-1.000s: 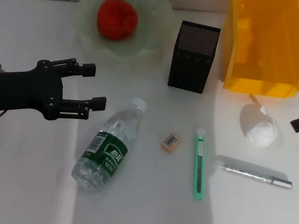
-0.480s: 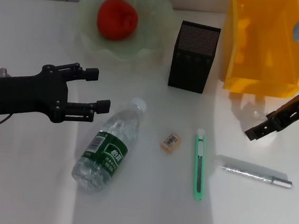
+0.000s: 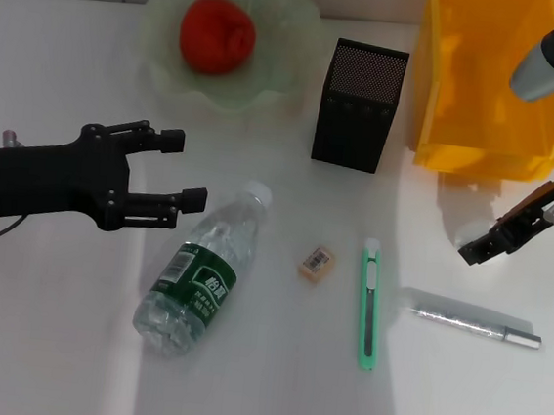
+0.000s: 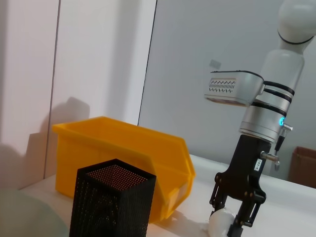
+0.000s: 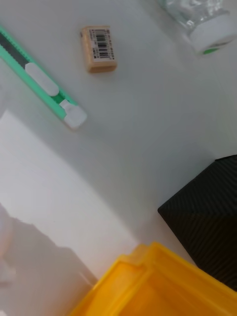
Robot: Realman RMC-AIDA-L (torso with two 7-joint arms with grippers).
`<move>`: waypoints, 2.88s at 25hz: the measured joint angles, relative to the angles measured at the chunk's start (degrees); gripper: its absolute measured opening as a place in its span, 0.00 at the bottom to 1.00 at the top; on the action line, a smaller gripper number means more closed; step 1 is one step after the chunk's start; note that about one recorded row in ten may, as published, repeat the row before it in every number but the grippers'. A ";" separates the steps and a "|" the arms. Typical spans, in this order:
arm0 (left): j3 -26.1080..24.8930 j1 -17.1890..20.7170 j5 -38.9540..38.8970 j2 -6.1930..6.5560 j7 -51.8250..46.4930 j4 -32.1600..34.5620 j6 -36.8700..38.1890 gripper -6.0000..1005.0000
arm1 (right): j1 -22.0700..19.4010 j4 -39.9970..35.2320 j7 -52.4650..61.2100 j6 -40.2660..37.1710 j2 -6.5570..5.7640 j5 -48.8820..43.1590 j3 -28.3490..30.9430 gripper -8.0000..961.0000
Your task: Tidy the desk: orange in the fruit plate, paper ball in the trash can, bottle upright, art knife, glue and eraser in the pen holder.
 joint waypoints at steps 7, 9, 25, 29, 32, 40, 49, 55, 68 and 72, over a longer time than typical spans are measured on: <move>-0.01 0.08 0.00 -0.31 0.14 0.03 -0.33 0.86 | -2.39 -18.49 7.12 -10.64 0.31 2.54 0.10 0.56; -0.01 0.11 0.00 -0.30 0.15 0.03 -0.41 0.86 | -2.96 -27.56 9.62 -13.75 0.31 3.23 0.51 0.55; 0.52 -0.04 0.03 -0.35 0.10 0.07 0.60 0.86 | -3.27 -19.17 6.33 13.27 -2.04 10.89 6.17 0.60; 0.48 -0.31 0.23 -0.34 -0.24 0.15 0.54 0.85 | -3.27 -18.09 5.96 14.13 -2.27 11.44 6.17 0.67; 0.38 -0.40 0.26 -0.27 -0.78 0.32 0.37 0.85 | -3.73 -18.74 5.92 14.07 -2.11 11.67 6.17 0.74; 0.28 -1.53 6.18 -0.57 -22.59 13.37 -2.05 0.85 | -16.48 -30.53 -0.80 6.76 -1.45 32.65 8.54 0.76; 10.52 -4.94 24.99 -4.47 -58.36 45.20 -2.50 0.85 | -35.46 -12.53 -33.03 -10.81 0.53 59.11 10.39 0.77; 22.40 -11.85 34.53 -4.77 -76.21 50.39 -2.46 0.85 | -35.27 8.18 -50.87 -18.42 0.18 62.69 13.08 0.77; 32.92 -19.73 41.49 -5.36 -88.05 30.68 -14.81 0.85 | -34.47 16.71 -61.35 -11.01 -0.01 60.61 13.29 0.77; 33.32 -20.03 41.47 -5.36 -88.74 27.22 -17.71 0.85 | -33.13 18.75 -61.98 -9.93 -0.13 60.42 13.28 0.77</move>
